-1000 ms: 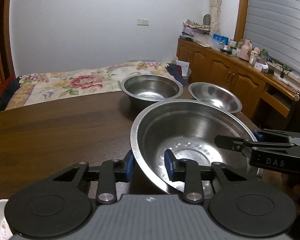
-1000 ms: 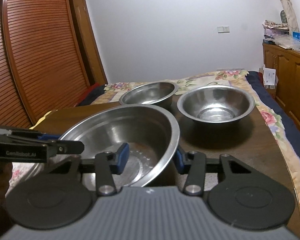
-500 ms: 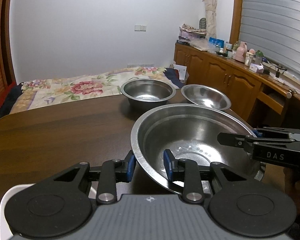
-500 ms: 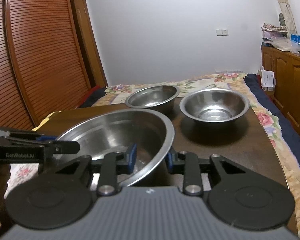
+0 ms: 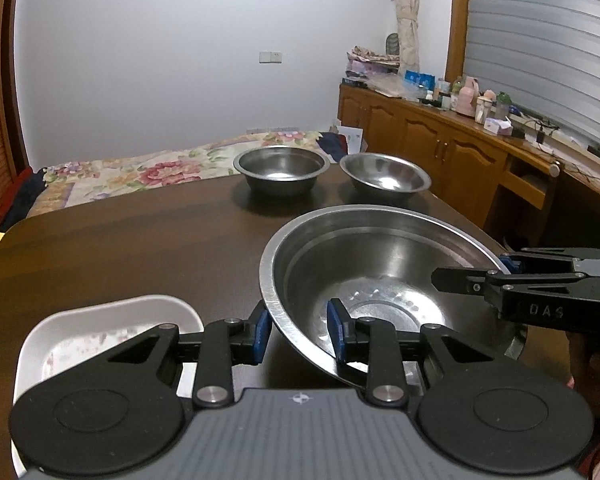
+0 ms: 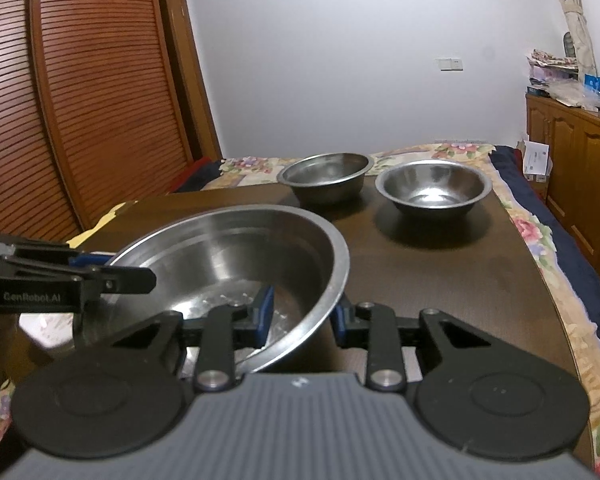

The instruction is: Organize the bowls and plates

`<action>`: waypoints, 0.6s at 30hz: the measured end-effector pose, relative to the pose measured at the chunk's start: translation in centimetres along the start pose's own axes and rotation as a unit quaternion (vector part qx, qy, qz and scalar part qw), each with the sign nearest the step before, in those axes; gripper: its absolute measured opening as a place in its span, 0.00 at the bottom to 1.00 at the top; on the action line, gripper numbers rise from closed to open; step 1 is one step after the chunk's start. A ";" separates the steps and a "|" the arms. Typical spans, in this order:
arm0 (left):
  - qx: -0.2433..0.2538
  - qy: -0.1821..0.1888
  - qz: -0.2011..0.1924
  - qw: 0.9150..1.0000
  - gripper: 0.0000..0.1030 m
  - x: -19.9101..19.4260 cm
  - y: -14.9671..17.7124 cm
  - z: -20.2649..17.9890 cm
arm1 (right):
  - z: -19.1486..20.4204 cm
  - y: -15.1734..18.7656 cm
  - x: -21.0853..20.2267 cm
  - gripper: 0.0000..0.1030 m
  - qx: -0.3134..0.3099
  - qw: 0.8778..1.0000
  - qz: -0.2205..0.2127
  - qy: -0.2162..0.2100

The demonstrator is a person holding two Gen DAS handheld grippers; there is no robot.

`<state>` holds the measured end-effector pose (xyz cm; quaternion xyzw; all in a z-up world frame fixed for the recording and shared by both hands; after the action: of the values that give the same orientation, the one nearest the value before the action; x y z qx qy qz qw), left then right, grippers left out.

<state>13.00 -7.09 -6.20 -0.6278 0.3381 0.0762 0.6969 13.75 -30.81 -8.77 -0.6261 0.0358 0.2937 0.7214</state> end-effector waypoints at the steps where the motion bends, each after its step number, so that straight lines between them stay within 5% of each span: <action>1: 0.002 0.000 0.001 1.000 0.31 -0.1 0.2 0.0 | 0.1 0.1 -0.2 0.31 -0.001 1.000 0.000 0.001; 18: 0.008 0.006 0.013 1.000 0.31 0.4 1.8 -0.3 | 0.4 1.6 -0.3 0.31 0.007 1.000 0.010 0.002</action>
<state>12.28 -7.12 -7.88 -0.6179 0.3515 0.0788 0.6989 12.60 -30.51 -9.99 -0.6216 0.0454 0.2993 0.7225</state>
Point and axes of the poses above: each gripper's, at about its wrist camera, not at the fingertips, and x roughly the way its jaws point, z to its left, y to its underside, the point moved 3 cm from there along x, roughly the way its jaws point, and after that the axes turned 2 degrees about -y, right-handed, at the moved point
